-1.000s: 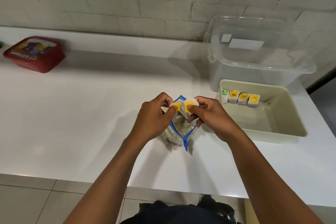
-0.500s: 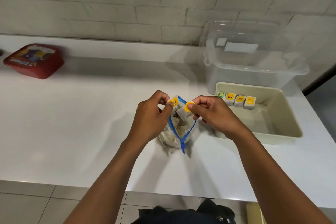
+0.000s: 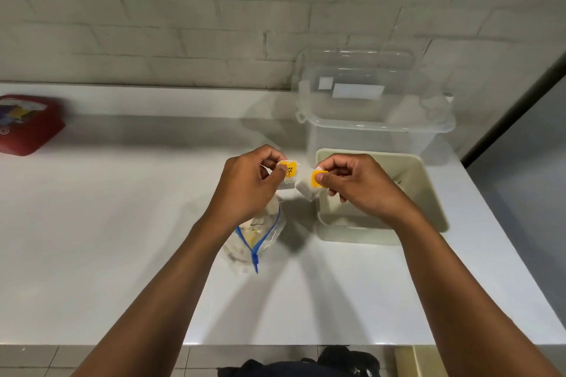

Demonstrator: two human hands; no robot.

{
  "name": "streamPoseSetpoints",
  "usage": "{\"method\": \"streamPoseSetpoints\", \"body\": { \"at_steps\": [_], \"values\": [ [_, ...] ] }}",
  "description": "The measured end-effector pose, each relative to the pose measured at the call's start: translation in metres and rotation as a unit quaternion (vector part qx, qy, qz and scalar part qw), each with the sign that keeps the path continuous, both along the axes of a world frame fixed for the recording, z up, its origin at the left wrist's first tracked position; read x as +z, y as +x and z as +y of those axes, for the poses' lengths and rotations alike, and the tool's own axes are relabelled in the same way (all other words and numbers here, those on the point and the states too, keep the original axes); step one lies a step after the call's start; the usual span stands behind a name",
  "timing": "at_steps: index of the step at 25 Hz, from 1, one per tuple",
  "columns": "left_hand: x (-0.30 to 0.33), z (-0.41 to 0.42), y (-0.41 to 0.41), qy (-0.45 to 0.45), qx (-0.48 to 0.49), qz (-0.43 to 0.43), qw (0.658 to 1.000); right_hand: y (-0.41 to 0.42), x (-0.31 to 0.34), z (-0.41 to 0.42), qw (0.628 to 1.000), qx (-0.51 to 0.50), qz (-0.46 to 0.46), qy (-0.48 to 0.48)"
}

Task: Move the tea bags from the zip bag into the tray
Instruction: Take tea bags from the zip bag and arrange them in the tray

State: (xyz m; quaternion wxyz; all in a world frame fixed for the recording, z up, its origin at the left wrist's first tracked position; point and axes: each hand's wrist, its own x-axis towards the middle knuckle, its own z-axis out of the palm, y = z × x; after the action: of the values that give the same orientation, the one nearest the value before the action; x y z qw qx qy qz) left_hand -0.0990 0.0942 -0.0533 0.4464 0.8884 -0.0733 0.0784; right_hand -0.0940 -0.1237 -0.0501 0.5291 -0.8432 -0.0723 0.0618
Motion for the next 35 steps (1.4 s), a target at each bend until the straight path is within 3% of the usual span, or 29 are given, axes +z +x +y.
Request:
{"method": "streamPoseSetpoints", "body": {
  "at_steps": [4,11,16,24,28,35],
  "values": [
    [0.010,-0.043,0.014,0.023,-0.043,-0.018,0.999,0.004,0.017,-0.042,1.000,-0.010,-0.009,0.019],
    [0.007,-0.110,0.041,0.054,-0.084,0.042,0.994,0.020,0.035,-0.124,0.999,-0.048,0.001,0.012],
    [-0.010,-0.129,0.048,0.011,-0.093,0.066,0.993,0.030,0.033,-0.146,1.000,-0.014,0.014,-0.014],
    [-0.014,-0.095,0.023,-0.172,-0.043,0.089,0.980,0.044,0.069,-0.103,0.991,0.112,-0.027,0.064],
    [0.009,-0.042,0.005,-0.295,0.010,0.092,0.951,0.047,0.084,-0.054,0.979,0.151,-0.035,0.129],
    [0.003,0.046,-0.017,-0.298,0.109,0.099,0.943,0.047,0.029,0.047,0.978,0.182,0.028,0.099]
  ]
}}
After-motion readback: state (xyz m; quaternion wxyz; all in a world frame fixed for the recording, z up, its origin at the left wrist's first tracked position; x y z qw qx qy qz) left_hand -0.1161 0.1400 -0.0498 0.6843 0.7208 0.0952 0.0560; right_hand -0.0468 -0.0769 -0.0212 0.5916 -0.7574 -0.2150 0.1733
